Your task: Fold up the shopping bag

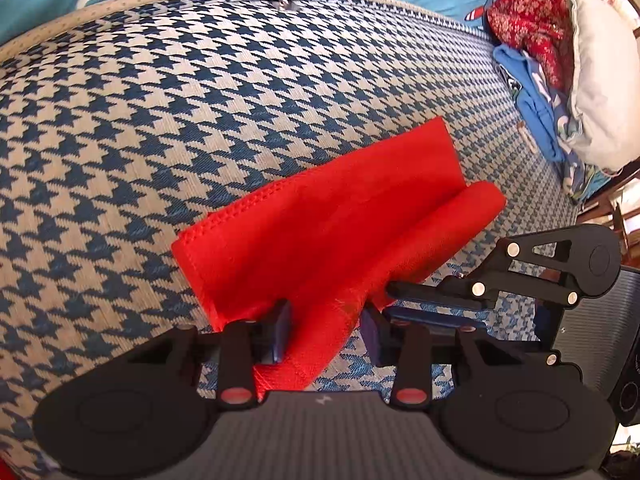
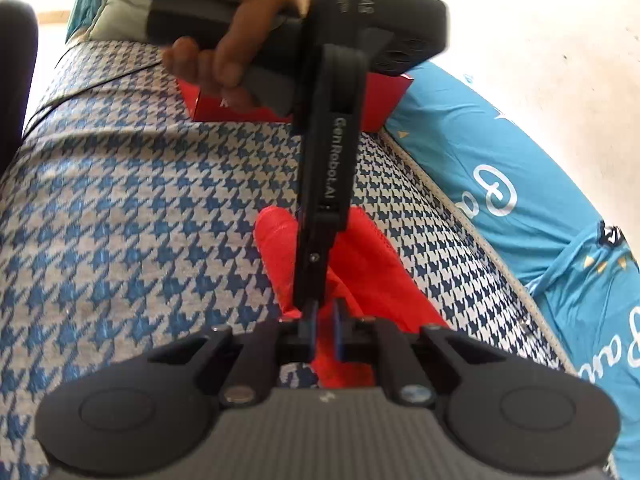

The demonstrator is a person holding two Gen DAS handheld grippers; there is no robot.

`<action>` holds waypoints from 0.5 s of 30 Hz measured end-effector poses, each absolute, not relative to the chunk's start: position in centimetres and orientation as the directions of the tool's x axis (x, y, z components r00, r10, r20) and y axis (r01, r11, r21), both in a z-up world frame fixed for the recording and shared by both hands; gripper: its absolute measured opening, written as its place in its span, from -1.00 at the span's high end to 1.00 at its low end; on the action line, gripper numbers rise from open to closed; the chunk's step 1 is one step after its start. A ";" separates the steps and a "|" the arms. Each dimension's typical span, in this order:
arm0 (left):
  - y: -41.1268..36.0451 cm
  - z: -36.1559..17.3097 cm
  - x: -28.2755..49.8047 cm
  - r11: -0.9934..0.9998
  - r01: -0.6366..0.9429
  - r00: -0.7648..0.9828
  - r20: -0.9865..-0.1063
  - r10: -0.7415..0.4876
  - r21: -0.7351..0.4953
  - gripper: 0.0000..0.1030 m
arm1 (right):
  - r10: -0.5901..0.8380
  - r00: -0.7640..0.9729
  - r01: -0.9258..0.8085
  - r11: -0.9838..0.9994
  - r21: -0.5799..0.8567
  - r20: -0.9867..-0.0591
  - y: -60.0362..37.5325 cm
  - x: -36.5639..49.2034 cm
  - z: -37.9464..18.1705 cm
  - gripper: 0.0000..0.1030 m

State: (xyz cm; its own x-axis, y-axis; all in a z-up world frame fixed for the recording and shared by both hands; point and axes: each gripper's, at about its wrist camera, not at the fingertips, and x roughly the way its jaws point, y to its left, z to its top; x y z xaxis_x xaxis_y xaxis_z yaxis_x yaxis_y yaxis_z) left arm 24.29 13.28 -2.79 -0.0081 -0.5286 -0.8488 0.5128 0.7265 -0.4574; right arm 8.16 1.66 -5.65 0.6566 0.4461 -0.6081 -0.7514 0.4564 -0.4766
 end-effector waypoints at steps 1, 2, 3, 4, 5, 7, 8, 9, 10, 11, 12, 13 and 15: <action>13.3 -2.8 24.4 0.725 0.516 -0.012 -0.850 -0.527 -0.457 0.25 | 0.447 0.657 -0.751 0.460 -0.473 -0.607 1.6 8.2 -5.6 0.88; 13.2 -2.7 24.4 0.723 0.519 -0.016 -0.851 -0.525 -0.456 0.25 | 0.449 0.656 -0.752 0.465 -0.468 -0.607 1.5 8.3 -5.6 0.88; 13.2 -2.7 24.5 0.722 0.522 -0.021 -0.852 -0.523 -0.455 0.26 | 0.451 0.654 -0.752 0.469 -0.462 -0.607 1.4 8.4 -5.6 0.88; 13.3 -2.7 24.6 0.718 0.524 -0.029 -0.852 -0.523 -0.458 0.26 | 0.453 0.653 -0.753 0.474 -0.457 -0.607 1.3 8.4 -5.6 0.88; 13.3 -2.7 24.8 0.715 0.526 -0.037 -0.852 -0.522 -0.461 0.27 | 0.454 0.654 -0.752 0.474 -0.457 -0.605 1.4 8.6 -5.7 0.88; 13.1 -2.7 24.9 0.710 0.533 -0.052 -0.856 -0.514 -0.459 0.27 | 0.454 0.657 -0.750 0.473 -0.462 -0.602 1.4 8.9 -5.9 0.89; 13.0 -2.5 25.1 0.707 0.542 -0.062 -0.861 -0.505 -0.453 0.28 | 0.454 0.658 -0.749 0.473 -0.464 -0.600 1.4 9.1 -5.9 0.89; 12.7 -2.5 25.2 0.705 0.554 -0.070 -0.868 -0.492 -0.444 0.29 | 0.453 0.659 -0.748 0.472 -0.466 -0.600 1.4 9.2 -6.0 0.89; 12.3 -2.5 25.3 0.701 0.565 -0.078 -0.874 -0.479 -0.434 0.30 | 0.451 0.660 -0.748 0.471 -0.468 -0.600 1.5 9.3 -6.1 0.89; 11.9 -2.6 25.5 0.698 0.576 -0.085 -0.881 -0.466 -0.425 0.31 | 0.448 0.661 -0.747 0.476 -0.465 -0.602 1.5 9.5 -6.1 0.89; 11.5 -2.6 25.7 0.696 0.584 -0.094 -0.886 -0.455 -0.419 0.31 | 0.445 0.661 -0.745 0.482 -0.460 -0.604 1.4 9.7 -6.2 0.89; 11.1 -2.7 25.8 0.693 0.592 -0.101 -0.890 -0.444 -0.413 0.31 | 0.444 0.661 -0.745 0.486 -0.458 -0.605 1.4 9.8 -6.3 0.89; 10.7 -2.6 25.9 0.683 0.612 -0.113 -0.899 -0.424 -0.399 0.32 | 0.441 0.662 -0.743 0.492 -0.453 -0.606 1.4 10.1 -6.4 0.89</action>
State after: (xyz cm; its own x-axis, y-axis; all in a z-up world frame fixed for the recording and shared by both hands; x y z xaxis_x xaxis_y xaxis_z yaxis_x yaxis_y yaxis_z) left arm 25.93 10.70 -2.60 -0.1134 -0.4241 -0.8985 0.6116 0.6829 -0.3995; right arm 10.15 1.44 -6.38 0.6621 0.4415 -0.6056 -0.7430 0.4923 -0.4535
